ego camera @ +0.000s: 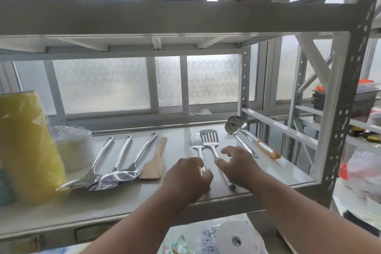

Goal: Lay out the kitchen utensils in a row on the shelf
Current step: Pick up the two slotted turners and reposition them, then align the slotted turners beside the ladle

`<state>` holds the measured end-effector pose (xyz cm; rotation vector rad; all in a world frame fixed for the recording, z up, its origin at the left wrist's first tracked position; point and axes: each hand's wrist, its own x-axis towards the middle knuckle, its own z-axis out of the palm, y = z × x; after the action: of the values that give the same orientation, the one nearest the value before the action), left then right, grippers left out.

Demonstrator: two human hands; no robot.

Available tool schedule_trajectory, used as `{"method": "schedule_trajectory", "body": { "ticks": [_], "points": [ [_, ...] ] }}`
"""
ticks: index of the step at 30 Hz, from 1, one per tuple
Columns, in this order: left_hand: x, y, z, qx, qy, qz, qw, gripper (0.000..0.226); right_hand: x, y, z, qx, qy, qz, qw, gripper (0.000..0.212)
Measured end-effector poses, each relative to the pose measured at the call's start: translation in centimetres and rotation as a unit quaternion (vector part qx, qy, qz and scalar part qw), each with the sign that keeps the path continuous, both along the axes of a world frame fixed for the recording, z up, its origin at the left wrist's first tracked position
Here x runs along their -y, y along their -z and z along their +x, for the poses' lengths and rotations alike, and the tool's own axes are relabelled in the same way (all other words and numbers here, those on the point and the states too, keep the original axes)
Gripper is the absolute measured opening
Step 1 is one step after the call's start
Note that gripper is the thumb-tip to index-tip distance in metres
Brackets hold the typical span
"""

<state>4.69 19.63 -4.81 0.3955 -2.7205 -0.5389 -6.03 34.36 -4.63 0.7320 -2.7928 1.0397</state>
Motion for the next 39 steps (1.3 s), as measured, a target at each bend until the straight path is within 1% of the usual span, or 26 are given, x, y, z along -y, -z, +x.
{"method": "schedule_trajectory", "body": {
  "ticks": [2, 4, 6, 7, 9, 11, 14, 16, 18, 20, 23, 28, 31, 35, 37, 39],
  "points": [
    [1.4, 0.4, 1.0, -0.009, 0.081, -0.035, 0.996, 0.050, -2.1, 0.7, 1.2, -0.044, -0.037, 0.006, 0.998, 0.044],
    [3.0, 0.7, 1.3, 0.020, 0.165, -0.051, 0.985, 0.048, -3.4, 1.4, 2.1, -0.077, -0.071, 0.044, 0.993, 0.040],
    [3.6, 0.7, 1.1, 0.062, 0.192, -0.056, 0.978, 0.053, -3.3, 1.9, 2.2, -0.099, -0.082, 0.081, 0.988, 0.033],
    [3.6, 0.7, 0.8, 0.068, 0.196, -0.069, 0.976, 0.056, -3.0, 2.0, 2.0, -0.108, -0.073, 0.089, 0.987, 0.030],
    [2.9, 0.7, 0.0, 0.066, 0.196, -0.097, 0.973, 0.056, -2.1, 2.1, 1.5, -0.118, -0.045, 0.092, 0.988, 0.027],
    [2.2, 0.9, -1.0, 0.072, 0.187, -0.102, 0.974, 0.051, -1.1, 2.2, 0.8, -0.118, -0.019, 0.100, 0.988, 0.023],
    [2.2, 1.1, -3.3, 0.080, 0.155, -0.085, 0.981, 0.044, 0.4, 2.1, -0.3, -0.091, -0.002, 0.103, 0.990, 0.014],
    [2.6, 1.2, -4.8, 0.079, 0.131, -0.068, 0.986, 0.038, 1.3, 1.9, -1.0, -0.073, 0.002, 0.105, 0.992, 0.014],
    [2.9, 1.2, -5.9, 0.080, 0.117, -0.052, 0.989, 0.033, 2.0, 1.8, -2.0, -0.065, 0.013, 0.112, 0.992, 0.010],
    [3.1, 1.3, -6.9, 0.082, 0.105, -0.045, 0.990, 0.029, 2.6, 1.6, -3.1, -0.058, 0.024, 0.115, 0.991, 0.018],
    [3.2, 1.0, -8.2, 0.101, 0.098, -0.037, 0.989, 0.029, 2.9, 1.5, -5.0, -0.044, 0.036, 0.114, 0.992, 0.031],
    [3.2, 2.1, -9.1, 0.061, 0.084, -0.001, 0.995, 0.029, 3.0, 2.5, -6.9, -0.062, 0.052, 0.081, 0.993, 0.028],
    [3.5, 2.5, -9.5, 0.059, 0.084, 0.000, 0.995, 0.035, 3.1, 3.1, -7.2, -0.085, 0.051, 0.067, 0.993, 0.028],
    [3.9, 2.7, -9.7, 0.052, 0.103, 0.010, 0.993, 0.065, 3.1, 3.4, -7.3, -0.108, 0.050, 0.051, 0.992, 0.034],
    [4.0, 2.7, -9.7, 0.052, 0.105, 0.006, 0.993, 0.068, 3.1, 3.5, -7.3, -0.115, 0.049, 0.048, 0.991, 0.037],
    [4.1, 2.7, -9.7, 0.054, 0.102, 0.008, 0.993, 0.067, 3.0, 3.6, -7.3, -0.117, 0.052, 0.045, 0.991, 0.037]
  ]
}}
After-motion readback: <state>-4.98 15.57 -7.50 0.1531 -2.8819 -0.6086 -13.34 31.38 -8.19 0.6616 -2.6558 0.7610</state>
